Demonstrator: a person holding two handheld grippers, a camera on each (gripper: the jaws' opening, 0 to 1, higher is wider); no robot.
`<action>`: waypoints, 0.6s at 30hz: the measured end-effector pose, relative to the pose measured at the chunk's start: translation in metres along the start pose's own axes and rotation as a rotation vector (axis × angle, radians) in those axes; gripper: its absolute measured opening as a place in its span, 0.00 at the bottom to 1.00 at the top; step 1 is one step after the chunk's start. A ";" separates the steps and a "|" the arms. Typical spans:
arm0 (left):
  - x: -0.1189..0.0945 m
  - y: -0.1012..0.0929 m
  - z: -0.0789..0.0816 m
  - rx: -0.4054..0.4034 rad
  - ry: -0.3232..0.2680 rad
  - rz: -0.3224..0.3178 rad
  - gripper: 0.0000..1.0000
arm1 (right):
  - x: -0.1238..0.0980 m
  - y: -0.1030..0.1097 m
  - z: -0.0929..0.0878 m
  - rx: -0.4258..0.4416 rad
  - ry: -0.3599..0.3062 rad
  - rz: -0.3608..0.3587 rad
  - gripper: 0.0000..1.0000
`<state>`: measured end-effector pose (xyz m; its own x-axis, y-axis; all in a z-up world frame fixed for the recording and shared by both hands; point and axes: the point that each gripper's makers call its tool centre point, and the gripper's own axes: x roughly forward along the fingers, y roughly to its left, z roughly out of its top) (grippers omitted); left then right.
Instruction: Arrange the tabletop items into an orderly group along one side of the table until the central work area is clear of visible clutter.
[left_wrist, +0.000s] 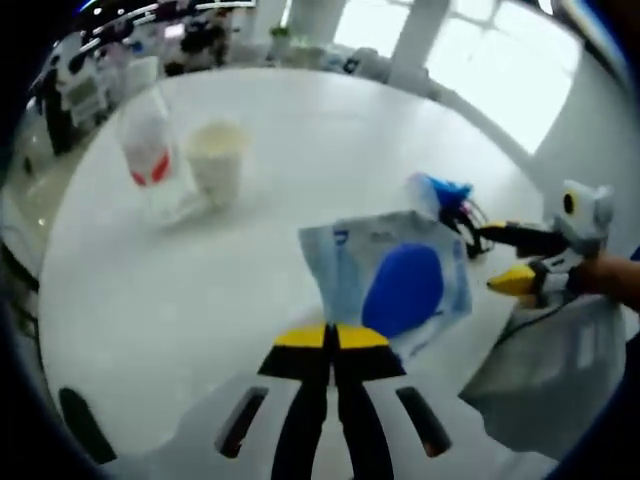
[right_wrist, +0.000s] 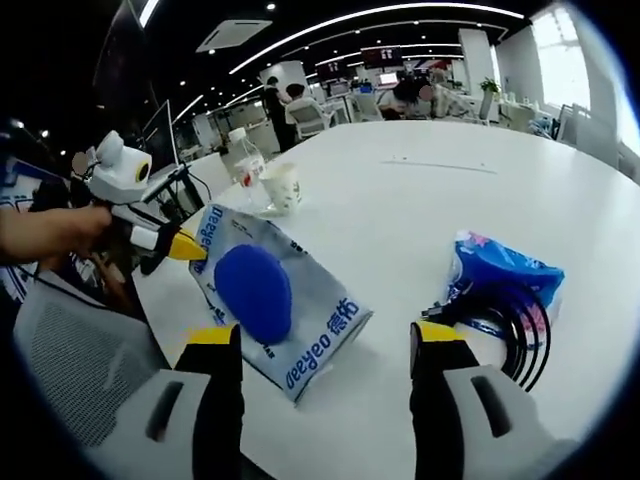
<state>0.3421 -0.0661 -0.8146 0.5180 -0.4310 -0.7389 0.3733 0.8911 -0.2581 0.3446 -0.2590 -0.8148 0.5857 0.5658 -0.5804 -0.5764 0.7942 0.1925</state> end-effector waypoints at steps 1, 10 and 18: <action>0.000 0.000 -0.002 -0.007 -0.006 0.001 0.00 | 0.001 0.000 -0.001 -0.003 0.001 0.000 0.63; 0.002 -0.003 -0.011 -0.012 -0.052 -0.020 0.00 | 0.005 -0.001 -0.015 0.054 0.025 0.001 0.51; 0.006 0.002 -0.019 0.025 -0.058 -0.008 0.00 | 0.007 -0.006 -0.021 0.088 0.038 -0.010 0.40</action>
<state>0.3314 -0.0647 -0.8314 0.5583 -0.4464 -0.6993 0.3963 0.8840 -0.2480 0.3401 -0.2647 -0.8362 0.5678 0.5504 -0.6121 -0.5178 0.8168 0.2542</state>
